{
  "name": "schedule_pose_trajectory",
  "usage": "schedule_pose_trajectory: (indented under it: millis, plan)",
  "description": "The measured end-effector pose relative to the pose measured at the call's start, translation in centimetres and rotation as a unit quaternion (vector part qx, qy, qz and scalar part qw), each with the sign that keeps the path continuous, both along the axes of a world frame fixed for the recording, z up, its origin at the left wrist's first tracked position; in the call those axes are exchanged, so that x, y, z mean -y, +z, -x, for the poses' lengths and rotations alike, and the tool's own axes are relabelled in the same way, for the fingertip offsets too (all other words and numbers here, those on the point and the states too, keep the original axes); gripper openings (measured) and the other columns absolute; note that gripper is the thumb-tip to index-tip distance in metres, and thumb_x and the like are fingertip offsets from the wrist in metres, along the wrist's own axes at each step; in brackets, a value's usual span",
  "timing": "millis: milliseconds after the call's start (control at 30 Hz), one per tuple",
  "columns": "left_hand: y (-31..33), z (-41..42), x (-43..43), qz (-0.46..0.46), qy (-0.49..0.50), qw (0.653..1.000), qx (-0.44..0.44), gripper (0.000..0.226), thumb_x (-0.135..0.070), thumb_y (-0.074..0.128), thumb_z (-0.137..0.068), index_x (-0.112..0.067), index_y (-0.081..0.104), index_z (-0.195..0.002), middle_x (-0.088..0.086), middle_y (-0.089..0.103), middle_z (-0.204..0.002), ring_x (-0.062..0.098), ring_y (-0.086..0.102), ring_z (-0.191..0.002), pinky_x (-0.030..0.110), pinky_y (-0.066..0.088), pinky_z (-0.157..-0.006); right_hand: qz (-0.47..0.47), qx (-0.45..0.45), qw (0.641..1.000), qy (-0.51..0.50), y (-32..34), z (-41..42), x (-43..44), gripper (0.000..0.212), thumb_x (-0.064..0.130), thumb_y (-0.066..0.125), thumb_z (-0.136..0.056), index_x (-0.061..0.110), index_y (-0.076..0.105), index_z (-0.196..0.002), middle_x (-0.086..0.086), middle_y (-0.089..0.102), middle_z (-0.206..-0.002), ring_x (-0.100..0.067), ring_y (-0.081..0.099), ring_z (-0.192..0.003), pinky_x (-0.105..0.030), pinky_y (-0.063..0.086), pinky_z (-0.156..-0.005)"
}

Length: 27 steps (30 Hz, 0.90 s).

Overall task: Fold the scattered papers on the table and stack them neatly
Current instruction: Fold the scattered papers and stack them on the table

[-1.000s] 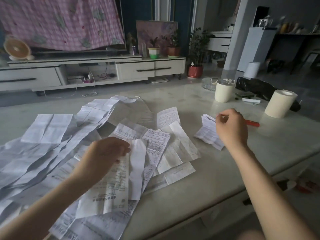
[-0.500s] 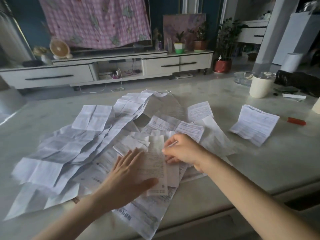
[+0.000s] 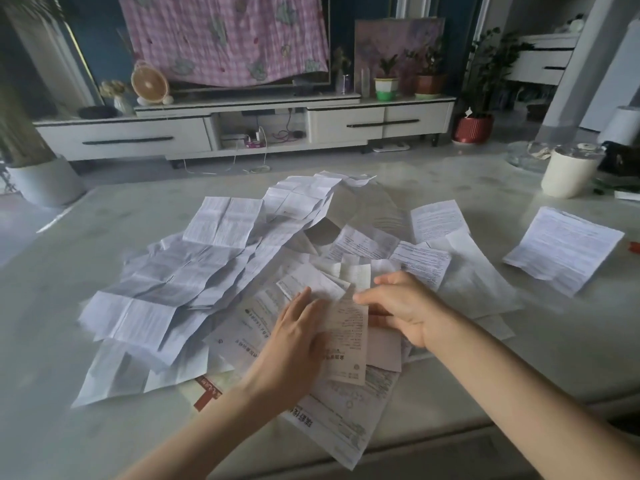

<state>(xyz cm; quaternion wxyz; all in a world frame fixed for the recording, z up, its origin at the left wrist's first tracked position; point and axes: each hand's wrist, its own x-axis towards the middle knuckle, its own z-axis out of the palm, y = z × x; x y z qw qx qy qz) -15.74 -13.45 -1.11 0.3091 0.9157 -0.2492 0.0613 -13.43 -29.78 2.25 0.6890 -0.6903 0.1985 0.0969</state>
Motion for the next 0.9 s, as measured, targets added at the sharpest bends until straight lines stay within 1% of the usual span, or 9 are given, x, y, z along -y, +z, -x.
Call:
schedule_pose_trajectory:
  millis: [100, 200, 300, 367, 467, 567, 667, 800, 900]
  plan:
    - [-0.4, -0.5, -0.1, 0.010, 0.009, 1.000, 0.009, 0.050, 0.003, 0.047, -0.086, -0.012, 0.047, -0.134, -0.003, 0.040, -0.142, 0.013, 0.036, -0.133, -0.010, 0.003, -0.093, 0.048, 0.021, 0.999, 0.001, -0.5, 0.1, -0.6, 0.064, 0.001, 0.068, -0.080, 0.006, 0.036, -0.135, -0.006, 0.055, -0.092, -0.012, 0.054, -0.069, -0.020, 0.046, -0.054]
    - [-0.6, -0.4, -0.2, 0.020, 0.008, 0.999, 0.024, 0.047, 0.004, 0.046, -0.087, -0.011, 0.053, -0.130, -0.001, 0.046, -0.139, 0.010, 0.042, -0.127, -0.007, 0.011, -0.096, 0.166, 0.095, 0.981, 0.029, -0.9, 0.3, -1.0, 0.022, 0.001, 0.068, -0.078, 0.012, 0.060, -0.095, -0.010, 0.064, -0.090, -0.018, 0.059, -0.073, -0.027, 0.048, -0.059]
    - [-0.5, -0.5, -0.4, 0.039, 0.022, 0.998, 0.043, 0.044, 0.003, 0.047, -0.088, -0.011, 0.054, -0.129, -0.006, 0.046, -0.135, 0.004, 0.039, -0.125, 0.000, 0.016, -0.102, 0.254, 0.190, 0.948, 0.008, -0.6, -0.2, 0.3, 0.014, -0.003, 0.061, -0.075, 0.011, 0.062, -0.073, -0.002, 0.062, -0.068, -0.020, 0.057, -0.071, -0.030, 0.042, -0.063]
    - [-0.3, -0.6, -0.4, 0.044, 0.038, 0.997, 0.044, 0.042, -0.004, 0.048, -0.091, -0.012, 0.051, -0.132, -0.001, 0.043, -0.141, 0.012, 0.038, -0.133, 0.012, 0.021, -0.107, 0.219, 0.243, 0.944, -0.041, 1.0, -0.4, 2.0, 0.017, -0.006, 0.058, -0.076, 0.010, 0.063, -0.073, -0.003, 0.061, -0.069, -0.020, 0.055, -0.071, -0.029, 0.039, -0.065]
    - [1.4, -0.4, -0.2, 0.080, 0.075, 0.994, 0.016, 0.044, -0.033, 0.048, -0.094, -0.019, 0.046, -0.136, -0.003, 0.036, -0.147, 0.011, 0.035, -0.135, 0.016, 0.023, -0.104, 0.093, 0.280, 0.953, -0.068, 4.1, 0.3, 4.8, 0.026, -0.008, 0.054, -0.082, 0.016, 0.063, -0.078, -0.004, 0.065, -0.079, -0.021, 0.060, -0.076, -0.032, 0.045, -0.068]
    - [4.7, -0.1, 0.2, 0.255, 0.062, 0.960, -0.095, 0.063, -0.062, 0.052, -0.080, -0.025, 0.049, -0.130, -0.007, 0.052, -0.134, -0.001, 0.052, -0.113, 0.014, 0.040, -0.095, 0.006, 0.287, 0.958, -0.023, 5.5, 1.4, 6.0, 0.022, -0.005, 0.048, -0.089, 0.013, 0.062, -0.088, -0.006, 0.066, -0.089, -0.016, 0.064, -0.078, -0.028, 0.052, -0.066]
    - [7.1, 0.2, 0.4, 0.381, -0.019, 0.881, -0.281, 0.055, -0.052, 0.054, -0.072, -0.020, 0.058, -0.117, 0.001, 0.069, -0.110, 0.011, 0.067, -0.096, 0.025, 0.055, -0.083, 0.016, 0.283, 0.959, 0.017, 5.1, 2.1, 4.9, 0.019, -0.002, 0.050, -0.090, 0.013, 0.063, -0.091, -0.007, 0.067, -0.091, -0.015, 0.065, -0.080, -0.027, 0.053, -0.068]
    - [6.7, 0.6, 0.7, 0.380, 0.008, 0.886, -0.264, 0.032, -0.030, 0.059, -0.080, -0.005, 0.065, -0.099, 0.010, 0.073, -0.085, 0.022, 0.070, -0.073, 0.031, 0.058, -0.059, 0.054, 0.282, 0.957, 0.048, 3.8, 2.6, 2.7, 0.014, 0.001, 0.056, -0.088, 0.012, 0.064, -0.090, -0.011, 0.069, -0.093, -0.019, 0.065, -0.084, -0.028, 0.053, -0.073]
    - [5.9, 0.4, 0.3, 0.376, 0.046, 0.892, -0.247, 0.017, -0.016, 0.056, -0.090, -0.005, 0.068, -0.092, 0.010, 0.072, -0.081, 0.022, 0.069, -0.069, 0.035, 0.058, -0.058, 0.041, 0.242, 0.963, 0.113, 3.4, 2.8, 2.2, 0.011, 0.006, 0.058, -0.088, 0.011, 0.063, -0.096, -0.005, 0.072, -0.090, -0.014, 0.068, -0.081, -0.021, 0.052, -0.066]
